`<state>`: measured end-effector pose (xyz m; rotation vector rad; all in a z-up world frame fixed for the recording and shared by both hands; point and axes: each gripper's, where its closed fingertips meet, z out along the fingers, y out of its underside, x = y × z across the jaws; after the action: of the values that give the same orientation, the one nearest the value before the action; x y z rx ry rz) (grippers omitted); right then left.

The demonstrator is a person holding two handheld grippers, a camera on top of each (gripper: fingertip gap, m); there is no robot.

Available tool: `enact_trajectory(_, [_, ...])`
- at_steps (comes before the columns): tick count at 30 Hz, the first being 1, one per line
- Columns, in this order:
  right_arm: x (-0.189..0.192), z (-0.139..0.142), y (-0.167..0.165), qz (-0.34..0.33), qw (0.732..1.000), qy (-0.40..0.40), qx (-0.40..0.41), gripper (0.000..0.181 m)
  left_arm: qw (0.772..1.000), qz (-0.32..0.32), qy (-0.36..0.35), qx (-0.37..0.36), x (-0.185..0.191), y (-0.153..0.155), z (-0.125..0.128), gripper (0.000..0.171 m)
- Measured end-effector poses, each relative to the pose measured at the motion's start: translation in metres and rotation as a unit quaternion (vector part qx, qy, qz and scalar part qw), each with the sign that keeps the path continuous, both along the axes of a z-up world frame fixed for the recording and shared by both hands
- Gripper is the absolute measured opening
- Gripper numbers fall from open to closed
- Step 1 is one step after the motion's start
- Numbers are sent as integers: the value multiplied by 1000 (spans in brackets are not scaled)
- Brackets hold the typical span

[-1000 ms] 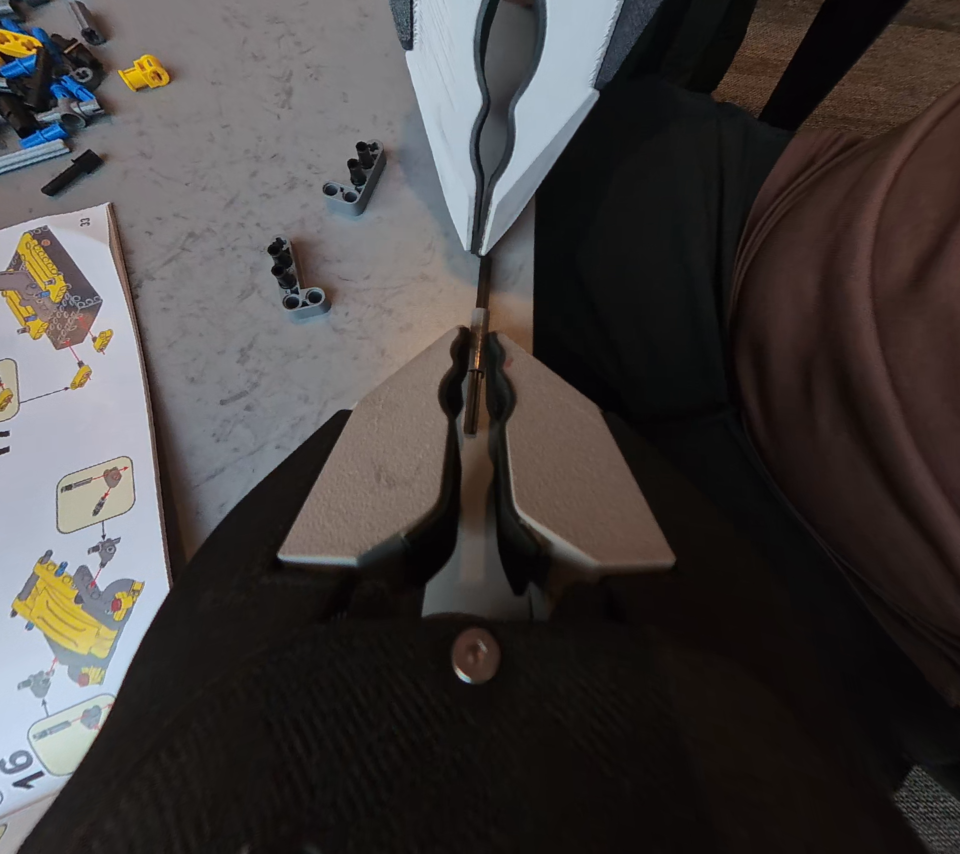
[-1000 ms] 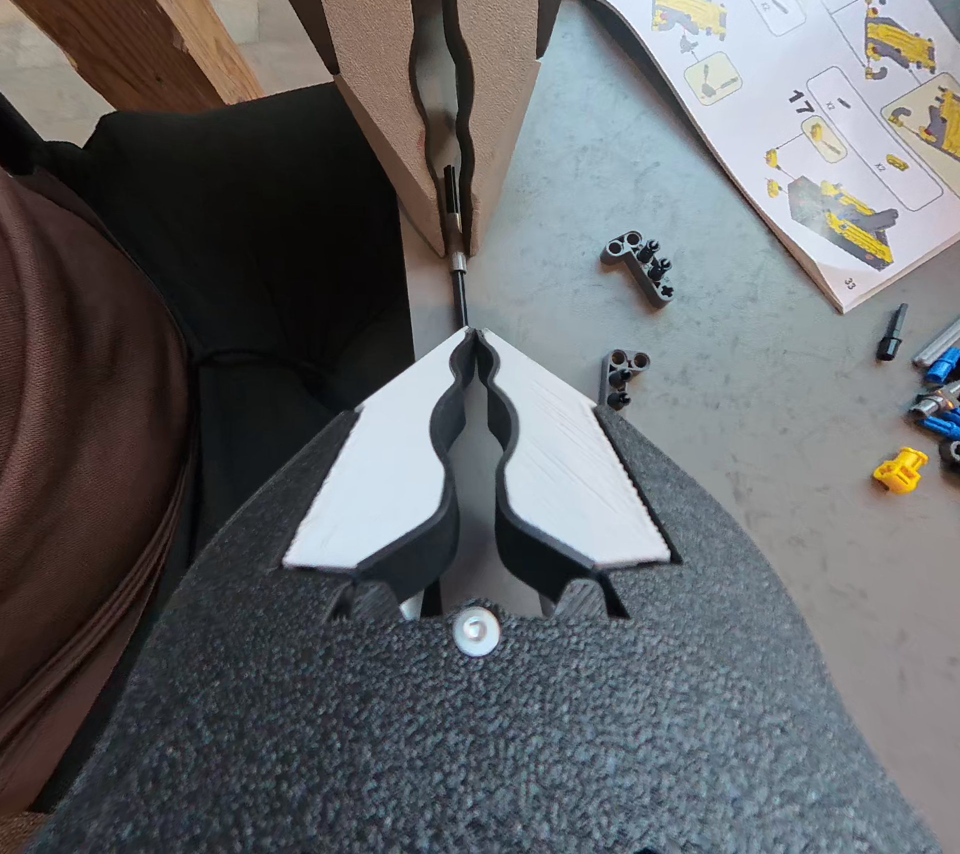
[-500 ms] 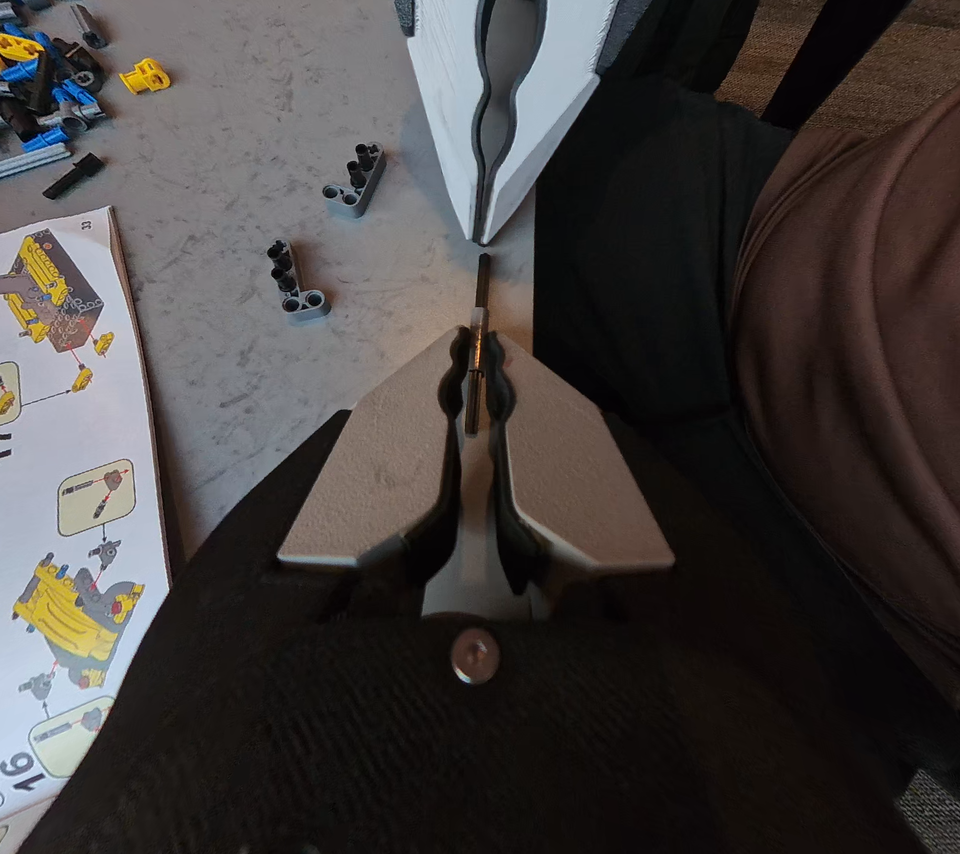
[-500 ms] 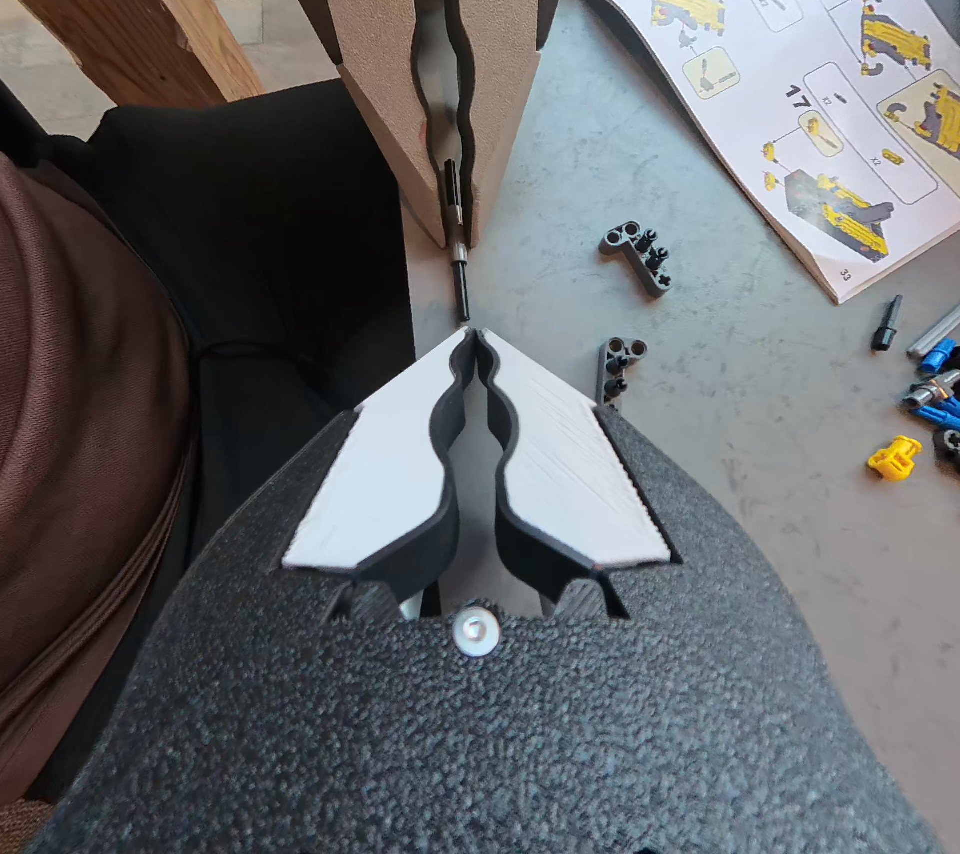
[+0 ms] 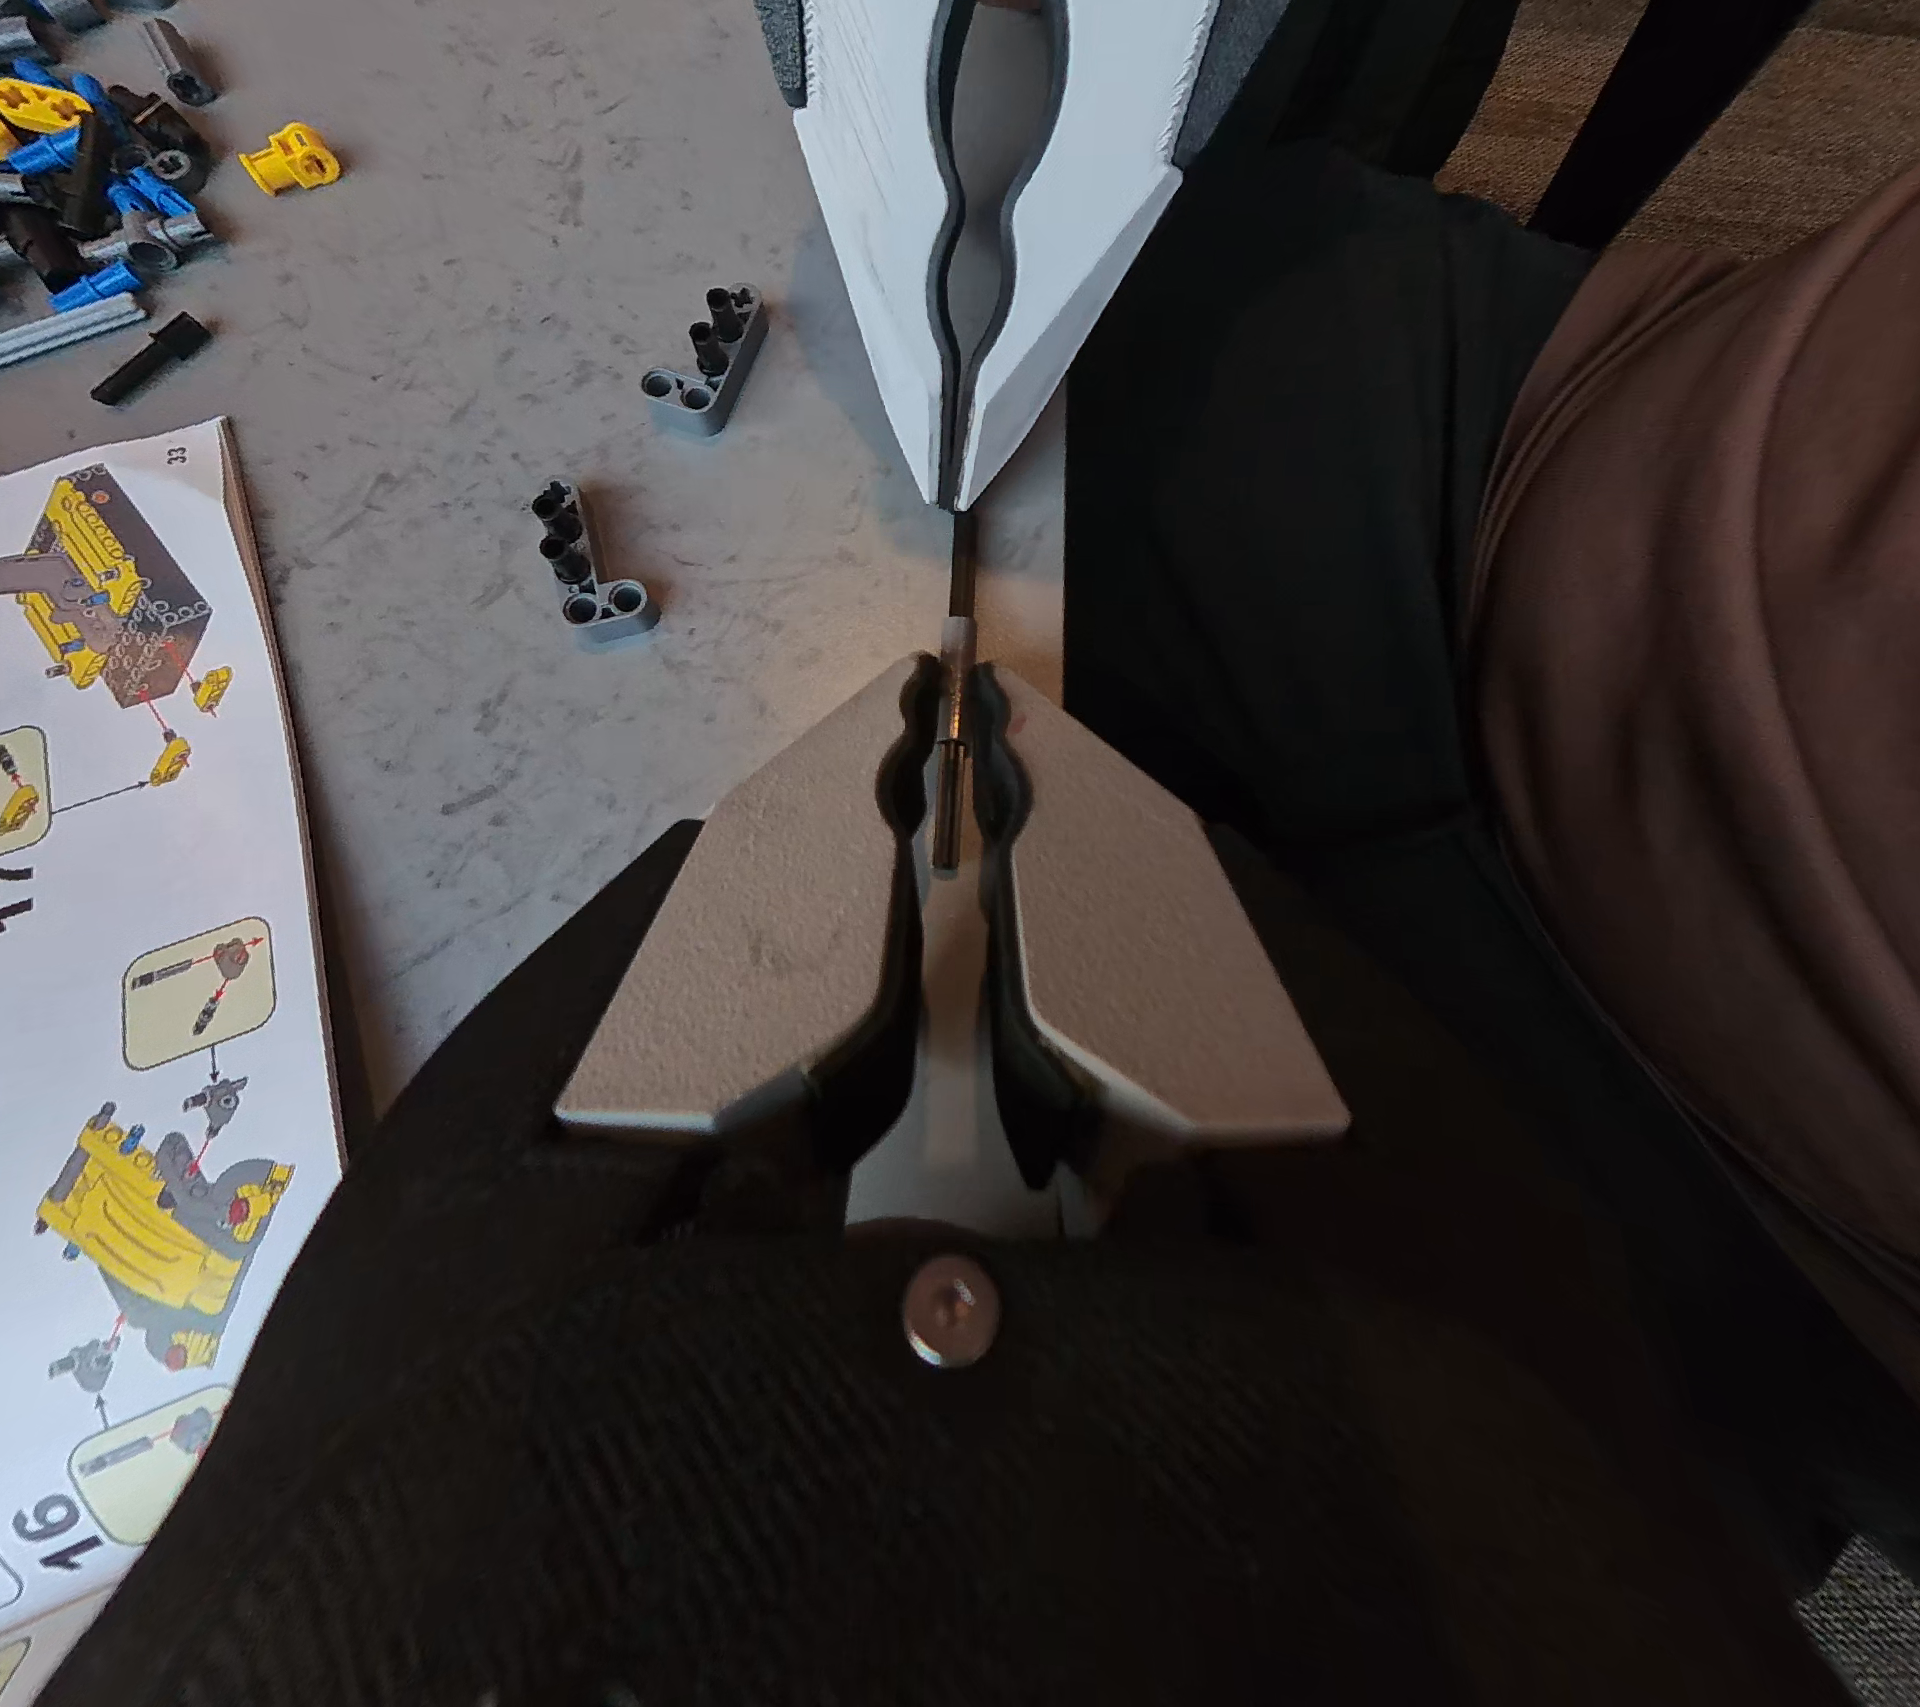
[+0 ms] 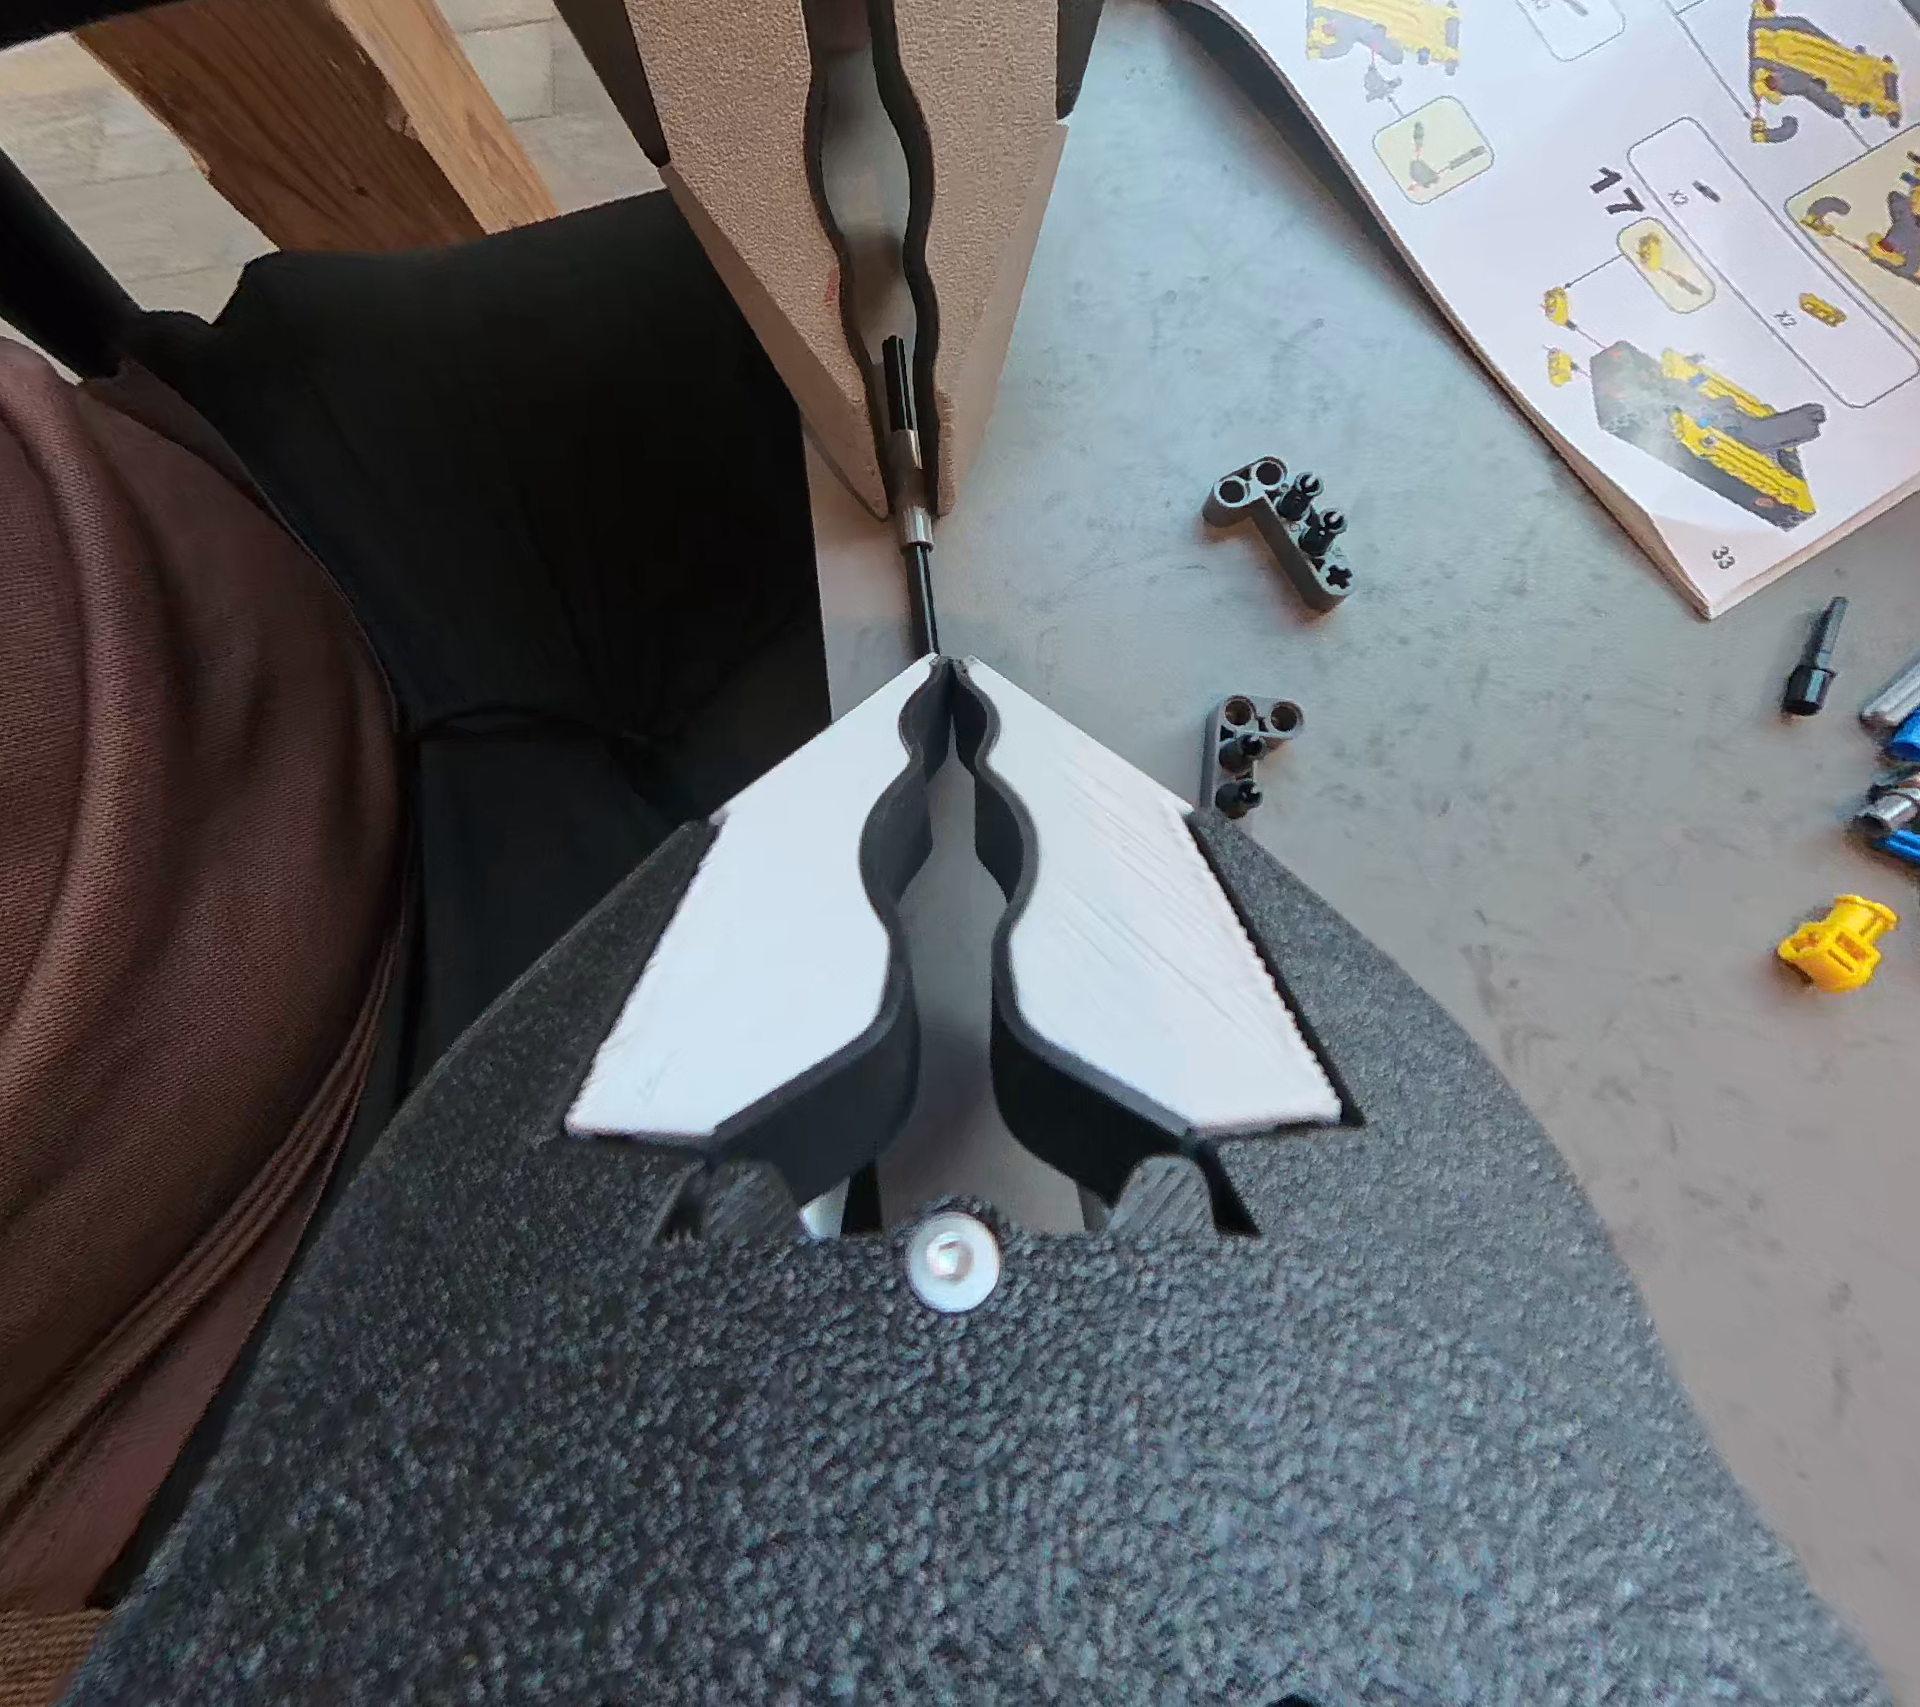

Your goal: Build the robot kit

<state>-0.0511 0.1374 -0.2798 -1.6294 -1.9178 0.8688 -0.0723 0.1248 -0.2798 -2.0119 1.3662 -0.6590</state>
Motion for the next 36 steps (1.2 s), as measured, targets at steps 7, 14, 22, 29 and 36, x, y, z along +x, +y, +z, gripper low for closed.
enact_trajectory(7, [6, 3, 0, 8, 1000, 6, -21, 0, 1000, 0, -2, -3, 1, 0, 0, 3])
enact_trajectory(14, [6, 0, 2, -2, 999, -28, 29, 0, 1000, -1, -2, -2, 1, 0, 0, 3])
enact_trajectory(22, [7, -2, 6, 33, 982, -163, 87, 0, 1000, 0, -1, 0, 3, 1, 0, 3])
enact_trajectory(29, [5, -2, 4, 48, 975, -198, 85, 0, 1000, 0, 1, 6, 2, 1, 0, 3])
enact_trajectory(36, [8, 1, 5, 42, 978, -192, 68, 0, 1000, -1, 1, 7, 2, 1, 0, 3])
